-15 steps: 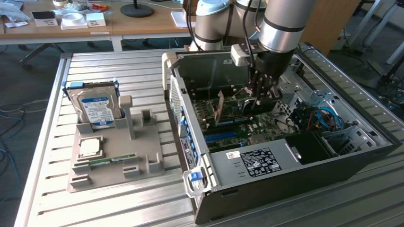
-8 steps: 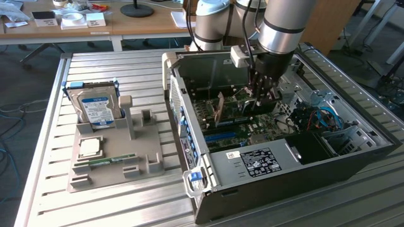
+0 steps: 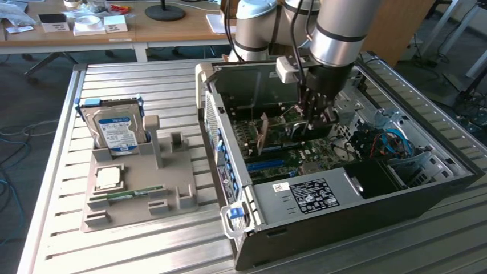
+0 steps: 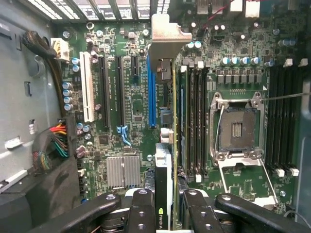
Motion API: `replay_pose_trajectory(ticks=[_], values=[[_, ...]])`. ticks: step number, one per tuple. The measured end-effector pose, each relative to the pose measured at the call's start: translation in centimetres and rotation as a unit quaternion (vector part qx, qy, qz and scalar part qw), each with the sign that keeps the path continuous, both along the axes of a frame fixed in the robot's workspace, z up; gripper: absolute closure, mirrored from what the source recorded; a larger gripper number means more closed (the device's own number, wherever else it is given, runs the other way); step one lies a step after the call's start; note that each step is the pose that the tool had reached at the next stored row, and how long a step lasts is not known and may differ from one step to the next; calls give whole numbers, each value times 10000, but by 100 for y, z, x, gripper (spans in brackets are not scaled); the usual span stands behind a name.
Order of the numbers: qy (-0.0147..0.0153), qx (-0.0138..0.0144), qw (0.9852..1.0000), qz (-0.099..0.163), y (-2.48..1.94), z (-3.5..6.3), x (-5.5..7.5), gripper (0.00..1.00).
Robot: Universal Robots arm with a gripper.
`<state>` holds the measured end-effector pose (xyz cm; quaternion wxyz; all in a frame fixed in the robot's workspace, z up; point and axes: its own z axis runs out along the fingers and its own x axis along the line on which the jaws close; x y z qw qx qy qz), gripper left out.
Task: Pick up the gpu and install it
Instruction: 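Insert the gpu into the slot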
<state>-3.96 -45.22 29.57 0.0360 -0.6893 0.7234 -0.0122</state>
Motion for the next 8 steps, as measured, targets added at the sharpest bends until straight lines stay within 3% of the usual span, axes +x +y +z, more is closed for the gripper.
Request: replay_pose_trajectory(ticks=[8], values=[[-5, 0, 10000, -1, -21, 0, -96, 73]])
